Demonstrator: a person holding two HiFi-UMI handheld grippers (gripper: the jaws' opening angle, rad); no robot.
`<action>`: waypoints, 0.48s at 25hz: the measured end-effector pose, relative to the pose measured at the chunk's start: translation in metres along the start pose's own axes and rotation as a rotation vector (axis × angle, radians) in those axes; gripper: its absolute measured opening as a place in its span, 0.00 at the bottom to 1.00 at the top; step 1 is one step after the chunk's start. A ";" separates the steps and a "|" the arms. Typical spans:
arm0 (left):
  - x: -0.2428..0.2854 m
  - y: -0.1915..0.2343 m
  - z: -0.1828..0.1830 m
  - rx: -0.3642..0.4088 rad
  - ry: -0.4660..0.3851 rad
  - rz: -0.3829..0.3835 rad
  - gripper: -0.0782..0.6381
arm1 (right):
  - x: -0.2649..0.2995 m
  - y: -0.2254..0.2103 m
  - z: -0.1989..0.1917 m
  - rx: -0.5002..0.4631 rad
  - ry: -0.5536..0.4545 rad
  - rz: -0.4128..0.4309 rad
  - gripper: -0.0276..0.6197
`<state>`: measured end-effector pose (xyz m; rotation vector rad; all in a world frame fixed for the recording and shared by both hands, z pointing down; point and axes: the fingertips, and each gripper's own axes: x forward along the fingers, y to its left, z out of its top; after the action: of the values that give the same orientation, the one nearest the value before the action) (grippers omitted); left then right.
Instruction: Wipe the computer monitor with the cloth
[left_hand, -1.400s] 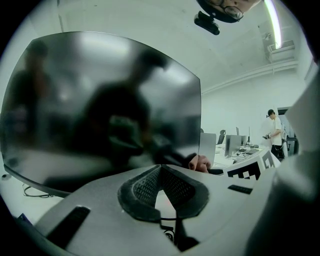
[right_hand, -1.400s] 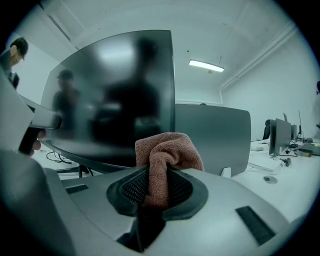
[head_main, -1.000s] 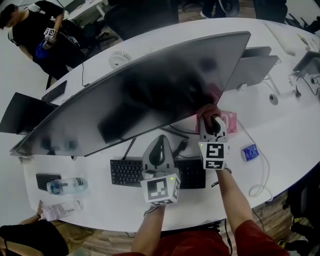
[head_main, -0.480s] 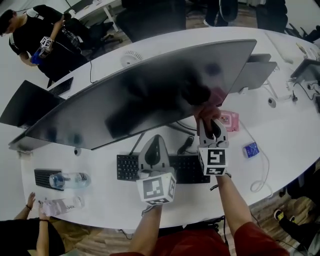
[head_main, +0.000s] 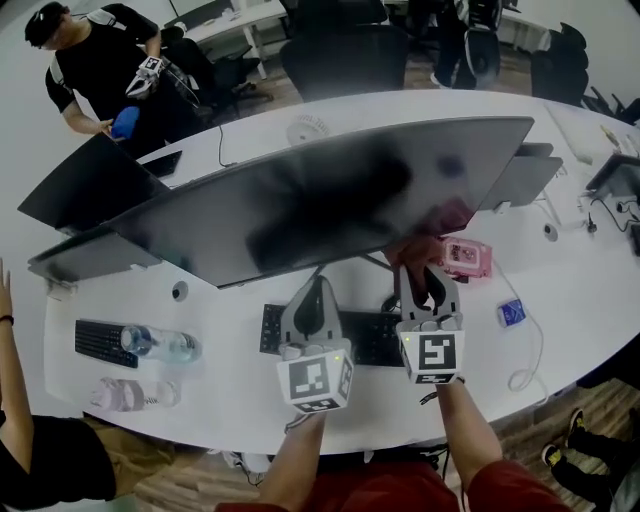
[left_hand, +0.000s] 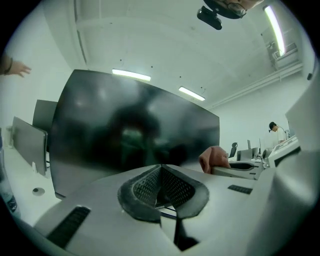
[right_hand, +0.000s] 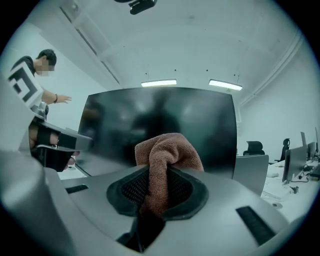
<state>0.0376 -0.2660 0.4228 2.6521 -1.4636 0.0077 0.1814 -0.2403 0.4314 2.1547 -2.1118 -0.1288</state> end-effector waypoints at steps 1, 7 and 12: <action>-0.005 0.004 0.004 -0.002 -0.005 0.004 0.14 | -0.003 0.006 0.008 -0.002 -0.010 0.005 0.16; -0.032 0.031 0.037 0.001 -0.034 0.031 0.14 | -0.017 0.036 0.051 -0.005 -0.040 0.025 0.16; -0.053 0.041 0.057 -0.008 -0.035 0.037 0.14 | -0.036 0.060 0.092 0.023 -0.092 0.052 0.16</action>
<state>-0.0288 -0.2485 0.3673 2.6317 -1.5207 -0.0418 0.1075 -0.2081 0.3481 2.1436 -2.2279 -0.2044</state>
